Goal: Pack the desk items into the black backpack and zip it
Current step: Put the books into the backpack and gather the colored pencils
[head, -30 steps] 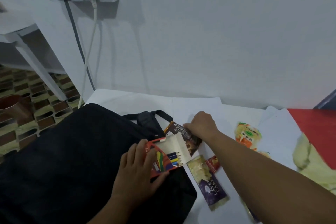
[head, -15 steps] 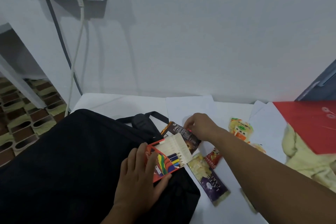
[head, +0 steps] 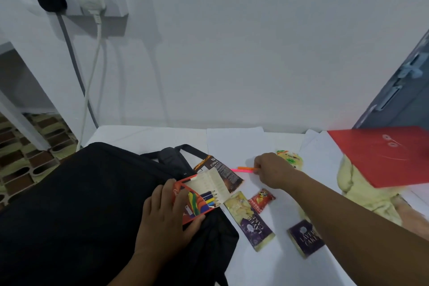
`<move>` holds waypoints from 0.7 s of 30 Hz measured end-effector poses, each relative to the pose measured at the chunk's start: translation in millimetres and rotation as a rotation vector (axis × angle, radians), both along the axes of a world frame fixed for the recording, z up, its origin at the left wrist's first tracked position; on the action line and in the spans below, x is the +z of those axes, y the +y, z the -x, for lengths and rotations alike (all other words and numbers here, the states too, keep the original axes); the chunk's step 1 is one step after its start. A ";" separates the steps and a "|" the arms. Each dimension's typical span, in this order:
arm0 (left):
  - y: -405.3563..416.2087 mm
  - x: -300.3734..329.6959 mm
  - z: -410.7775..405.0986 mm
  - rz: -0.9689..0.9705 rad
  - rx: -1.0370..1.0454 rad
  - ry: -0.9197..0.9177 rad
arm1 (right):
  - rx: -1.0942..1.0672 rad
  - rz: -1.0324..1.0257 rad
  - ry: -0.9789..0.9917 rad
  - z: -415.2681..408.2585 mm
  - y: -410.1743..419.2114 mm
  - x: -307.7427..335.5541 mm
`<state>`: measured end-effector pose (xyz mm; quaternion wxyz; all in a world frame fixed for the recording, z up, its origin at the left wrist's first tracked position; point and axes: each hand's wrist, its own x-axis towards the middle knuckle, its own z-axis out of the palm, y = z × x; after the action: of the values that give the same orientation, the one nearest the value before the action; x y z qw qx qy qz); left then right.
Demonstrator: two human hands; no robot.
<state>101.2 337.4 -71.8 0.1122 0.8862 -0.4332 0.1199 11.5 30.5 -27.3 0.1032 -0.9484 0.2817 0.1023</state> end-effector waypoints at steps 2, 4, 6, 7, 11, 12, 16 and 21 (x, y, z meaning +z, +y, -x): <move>-1.3 4.4 1.1 0.029 0.022 0.044 | -0.061 -0.011 -0.019 16.7 -3.6 4.4; -5.3 12.9 3.1 0.128 0.051 0.131 | -0.113 -0.023 -0.042 36.2 -6.1 7.4; -14.2 23.3 9.9 0.242 0.040 0.202 | -0.154 -0.040 -0.062 59.0 -7.7 7.9; -20.8 27.6 16.6 0.266 0.015 0.218 | -0.171 -0.046 -0.068 70.4 -8.1 7.8; -54.9 33.9 58.4 0.225 -0.109 0.285 | -0.194 -0.082 -0.132 106.4 -9.9 5.9; -63.5 32.4 69.8 0.195 -0.137 0.305 | -0.186 -0.097 -0.188 114.2 -11.4 5.3; -87.2 23.8 104.5 0.055 -0.218 0.324 | -0.120 -0.161 -0.448 143.9 -16.5 3.1; -105.3 11.9 147.8 0.024 -0.206 0.366 | 0.002 -0.273 -0.816 182.0 -3.8 -6.0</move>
<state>-46.5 232.1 -59.9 0.2114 0.8429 -0.4923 -0.0501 -170.5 26.7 -33.3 0.3308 -0.8890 0.2010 -0.2447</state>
